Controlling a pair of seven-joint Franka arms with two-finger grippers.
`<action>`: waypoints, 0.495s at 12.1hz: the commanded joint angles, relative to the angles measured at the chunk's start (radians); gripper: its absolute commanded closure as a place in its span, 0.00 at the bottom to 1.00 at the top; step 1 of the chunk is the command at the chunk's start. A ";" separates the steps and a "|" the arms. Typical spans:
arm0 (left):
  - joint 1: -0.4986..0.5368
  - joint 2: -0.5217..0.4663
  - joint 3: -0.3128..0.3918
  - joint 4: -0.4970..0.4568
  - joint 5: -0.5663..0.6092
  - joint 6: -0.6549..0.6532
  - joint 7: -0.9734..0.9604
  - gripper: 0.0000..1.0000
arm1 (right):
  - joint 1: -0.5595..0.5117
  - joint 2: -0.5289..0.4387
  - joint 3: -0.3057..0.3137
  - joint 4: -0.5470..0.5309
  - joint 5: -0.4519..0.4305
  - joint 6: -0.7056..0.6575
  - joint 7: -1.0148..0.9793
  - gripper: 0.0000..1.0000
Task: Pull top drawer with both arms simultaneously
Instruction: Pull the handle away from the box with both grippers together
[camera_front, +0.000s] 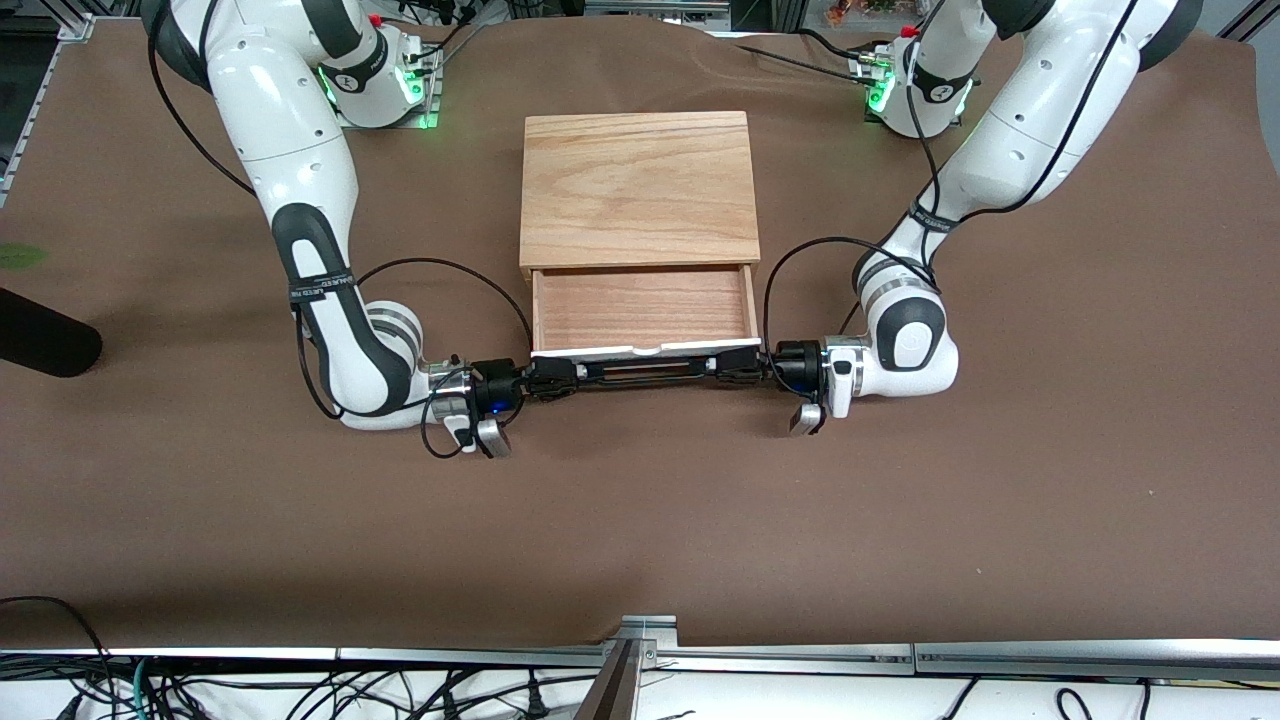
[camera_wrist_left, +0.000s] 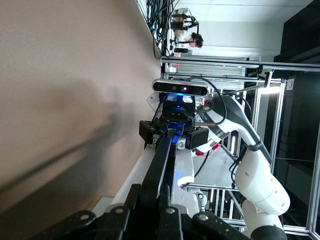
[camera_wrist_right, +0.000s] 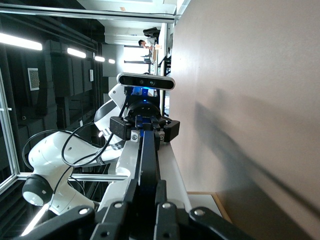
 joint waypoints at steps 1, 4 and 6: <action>0.033 -0.005 0.059 -0.030 0.066 -0.008 -0.054 1.00 | -0.092 0.023 -0.019 0.073 0.015 0.033 0.007 0.91; 0.034 -0.005 0.060 -0.039 0.064 -0.008 -0.054 1.00 | -0.092 0.023 -0.031 0.073 0.014 0.031 0.005 0.90; 0.037 -0.006 0.060 -0.047 0.066 -0.016 -0.046 0.58 | -0.091 0.023 -0.031 0.073 0.012 0.031 0.007 0.31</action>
